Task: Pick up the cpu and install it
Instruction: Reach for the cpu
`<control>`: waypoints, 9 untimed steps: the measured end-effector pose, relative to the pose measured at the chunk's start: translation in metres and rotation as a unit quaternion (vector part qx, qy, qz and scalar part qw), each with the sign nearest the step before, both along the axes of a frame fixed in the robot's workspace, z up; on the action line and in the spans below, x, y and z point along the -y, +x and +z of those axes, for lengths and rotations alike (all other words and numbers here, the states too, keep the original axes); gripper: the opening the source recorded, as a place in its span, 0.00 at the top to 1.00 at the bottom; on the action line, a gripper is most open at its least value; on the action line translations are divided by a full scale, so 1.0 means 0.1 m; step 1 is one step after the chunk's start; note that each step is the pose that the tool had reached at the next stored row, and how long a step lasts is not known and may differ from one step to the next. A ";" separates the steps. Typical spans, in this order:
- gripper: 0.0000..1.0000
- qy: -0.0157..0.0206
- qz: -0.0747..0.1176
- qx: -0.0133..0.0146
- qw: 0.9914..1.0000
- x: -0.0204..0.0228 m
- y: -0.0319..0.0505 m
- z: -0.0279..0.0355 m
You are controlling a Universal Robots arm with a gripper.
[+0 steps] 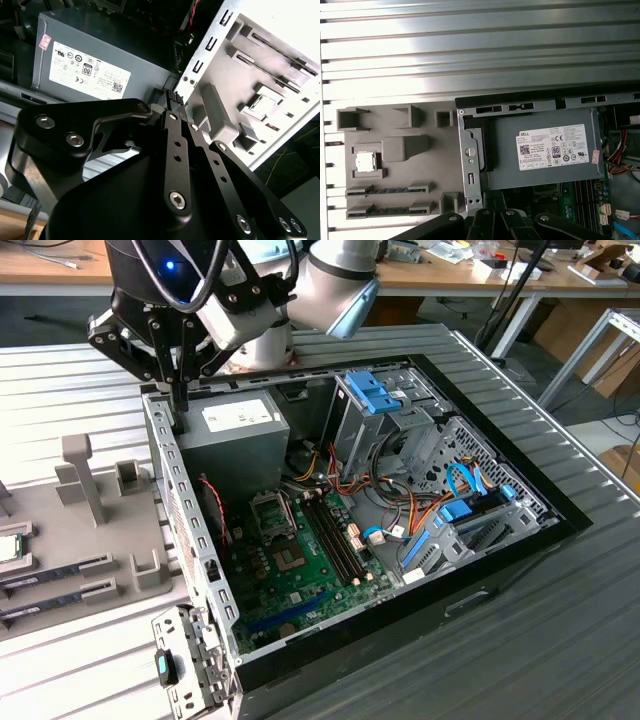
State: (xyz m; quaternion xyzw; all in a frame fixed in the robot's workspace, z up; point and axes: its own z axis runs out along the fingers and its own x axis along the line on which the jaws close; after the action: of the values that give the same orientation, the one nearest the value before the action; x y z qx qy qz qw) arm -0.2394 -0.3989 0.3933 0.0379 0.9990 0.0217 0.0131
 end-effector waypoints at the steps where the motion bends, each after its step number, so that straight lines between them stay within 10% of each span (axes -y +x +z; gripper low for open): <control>1: 0.89 0.000 0.000 0.000 1.000 0.000 -0.006 0.000; 9: 0.89 0.000 0.000 0.000 1.000 0.000 -0.066 0.000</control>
State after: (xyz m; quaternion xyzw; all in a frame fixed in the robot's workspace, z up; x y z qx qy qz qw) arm -0.2459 -0.3989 0.3933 0.0379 0.9990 0.0217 0.0131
